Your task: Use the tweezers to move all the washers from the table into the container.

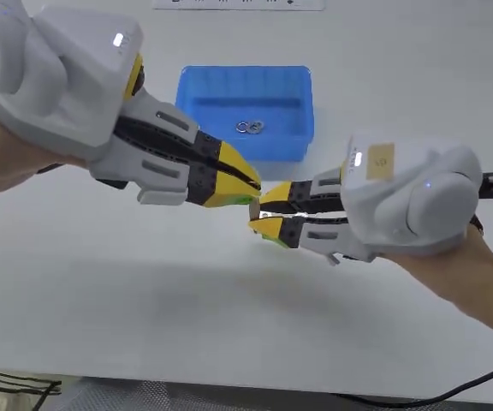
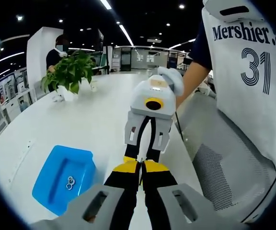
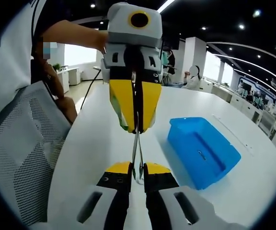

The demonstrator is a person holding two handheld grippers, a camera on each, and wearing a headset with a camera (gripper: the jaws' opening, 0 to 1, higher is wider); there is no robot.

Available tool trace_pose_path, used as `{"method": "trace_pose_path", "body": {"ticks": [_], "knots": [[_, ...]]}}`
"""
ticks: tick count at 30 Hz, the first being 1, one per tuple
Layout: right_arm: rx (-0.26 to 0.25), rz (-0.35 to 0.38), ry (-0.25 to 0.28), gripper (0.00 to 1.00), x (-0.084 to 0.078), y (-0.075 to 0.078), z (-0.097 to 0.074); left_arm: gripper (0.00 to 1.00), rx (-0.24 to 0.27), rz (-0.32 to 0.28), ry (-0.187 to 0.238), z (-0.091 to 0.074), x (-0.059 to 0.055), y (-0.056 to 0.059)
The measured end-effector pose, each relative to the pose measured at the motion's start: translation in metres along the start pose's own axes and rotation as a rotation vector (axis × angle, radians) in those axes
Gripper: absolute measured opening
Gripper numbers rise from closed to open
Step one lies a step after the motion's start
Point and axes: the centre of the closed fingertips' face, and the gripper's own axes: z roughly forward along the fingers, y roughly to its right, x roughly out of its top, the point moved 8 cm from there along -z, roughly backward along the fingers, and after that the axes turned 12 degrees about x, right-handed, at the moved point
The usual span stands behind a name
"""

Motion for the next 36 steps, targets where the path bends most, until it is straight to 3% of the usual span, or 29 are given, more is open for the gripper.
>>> {"method": "trace_pose_path", "body": {"ticks": [36], "knots": [[-0.005, 0.018, 0.0, 0.11, -0.0032, 0.0045, 0.0018, 0.06, 0.001, -0.012, 0.012, 0.0038, -0.0032, -0.0082]]}}
